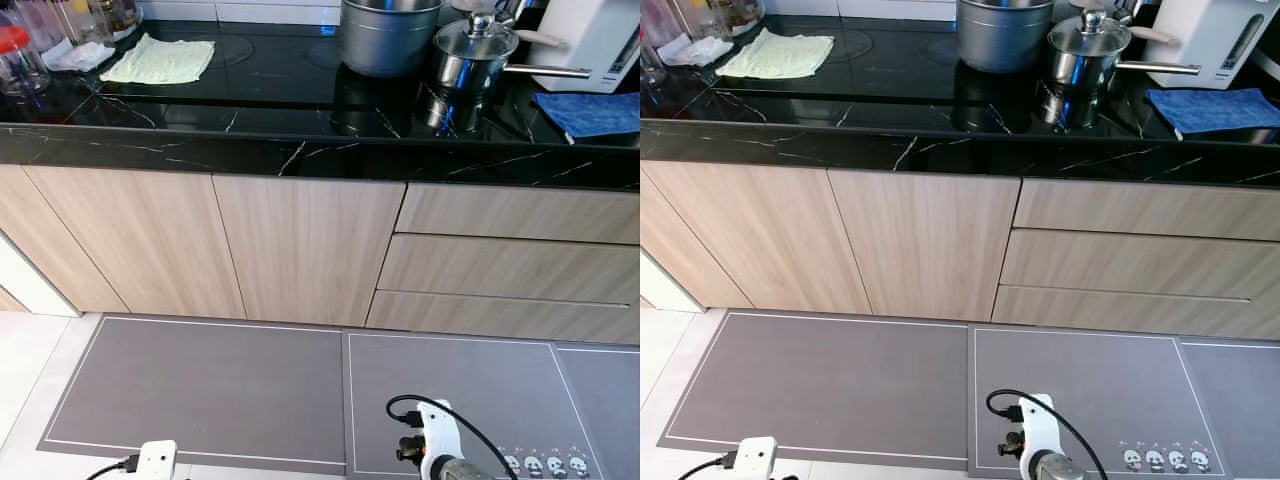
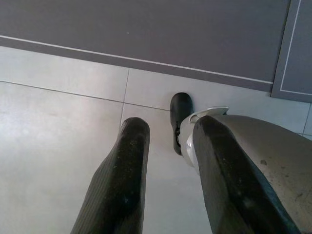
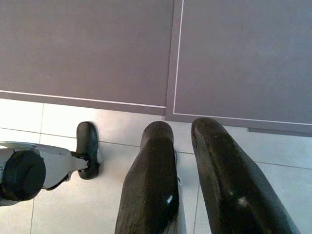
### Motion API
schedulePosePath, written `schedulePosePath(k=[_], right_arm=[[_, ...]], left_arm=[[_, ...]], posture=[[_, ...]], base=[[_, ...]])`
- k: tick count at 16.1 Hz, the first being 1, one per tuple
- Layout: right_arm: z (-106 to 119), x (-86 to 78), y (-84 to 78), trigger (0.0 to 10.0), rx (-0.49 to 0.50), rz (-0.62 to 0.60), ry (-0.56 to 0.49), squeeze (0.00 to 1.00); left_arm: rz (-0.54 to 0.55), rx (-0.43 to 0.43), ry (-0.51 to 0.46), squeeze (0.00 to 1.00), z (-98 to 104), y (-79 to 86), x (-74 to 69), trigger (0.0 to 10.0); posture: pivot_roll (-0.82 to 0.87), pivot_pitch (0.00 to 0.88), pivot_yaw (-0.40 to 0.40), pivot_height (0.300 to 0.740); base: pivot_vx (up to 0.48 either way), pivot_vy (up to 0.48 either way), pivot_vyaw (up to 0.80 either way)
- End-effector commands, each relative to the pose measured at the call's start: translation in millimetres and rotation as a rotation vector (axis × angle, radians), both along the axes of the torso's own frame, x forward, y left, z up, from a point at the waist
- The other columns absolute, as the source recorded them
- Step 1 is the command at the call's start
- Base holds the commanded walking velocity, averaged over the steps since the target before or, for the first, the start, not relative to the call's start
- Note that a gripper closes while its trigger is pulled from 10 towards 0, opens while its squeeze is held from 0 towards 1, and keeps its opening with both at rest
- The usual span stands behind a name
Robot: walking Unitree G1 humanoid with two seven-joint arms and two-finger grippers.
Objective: Kitchen organization
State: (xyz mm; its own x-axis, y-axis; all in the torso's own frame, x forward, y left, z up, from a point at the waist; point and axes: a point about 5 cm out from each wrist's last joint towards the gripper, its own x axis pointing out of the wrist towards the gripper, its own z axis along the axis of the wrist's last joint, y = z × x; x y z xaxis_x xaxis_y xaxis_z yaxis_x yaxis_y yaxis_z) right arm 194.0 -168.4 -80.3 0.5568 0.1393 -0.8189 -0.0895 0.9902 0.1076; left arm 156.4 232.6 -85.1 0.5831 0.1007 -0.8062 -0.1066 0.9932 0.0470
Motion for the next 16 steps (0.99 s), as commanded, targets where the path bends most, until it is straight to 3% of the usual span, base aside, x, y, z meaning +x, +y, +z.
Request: schedulePosePath(k=[1, 8, 10, 16], right_arm=[[0.9, 1.6, -0.9, 10.0, 0.005, -0.014, -0.005, 0.0], [-0.1, -0.2, 2.6, 10.0, 0.018, 0.018, 0.002, 0.0], [0.2, 0.0, 3.5, 10.0, 0.011, 0.044, -0.005, 0.0], [-0.4, -1.1, 3.3, 10.0, 0.023, 0.032, 0.003, 0.0]], left_arm=[[0.031, -0.034, 0.015, 0.0, -2.5, -0.3, -5.4, 10.0], [-0.009, -0.009, 0.022, 0.0, -2.3, 1.0, -6.0, 10.0], [-0.014, -0.008, 0.022, 0.0, -2.4, 0.2, -5.8, 10.0], [-0.014, -0.006, 0.042, 0.0, -4.7, -2.7, -9.0, 10.0]], posture=[[0.05, 0.083, -0.037, 0.74], [0.05, 0.087, -0.032, 0.74], [0.05, 0.088, -0.033, 0.74], [0.05, 0.084, -0.038, 0.74]], base=[[0.0, 0.0, 0.0], [0.0, 0.0, 0.0], [0.0, 0.0, 0.62], [0.0, -0.304, 0.07]])
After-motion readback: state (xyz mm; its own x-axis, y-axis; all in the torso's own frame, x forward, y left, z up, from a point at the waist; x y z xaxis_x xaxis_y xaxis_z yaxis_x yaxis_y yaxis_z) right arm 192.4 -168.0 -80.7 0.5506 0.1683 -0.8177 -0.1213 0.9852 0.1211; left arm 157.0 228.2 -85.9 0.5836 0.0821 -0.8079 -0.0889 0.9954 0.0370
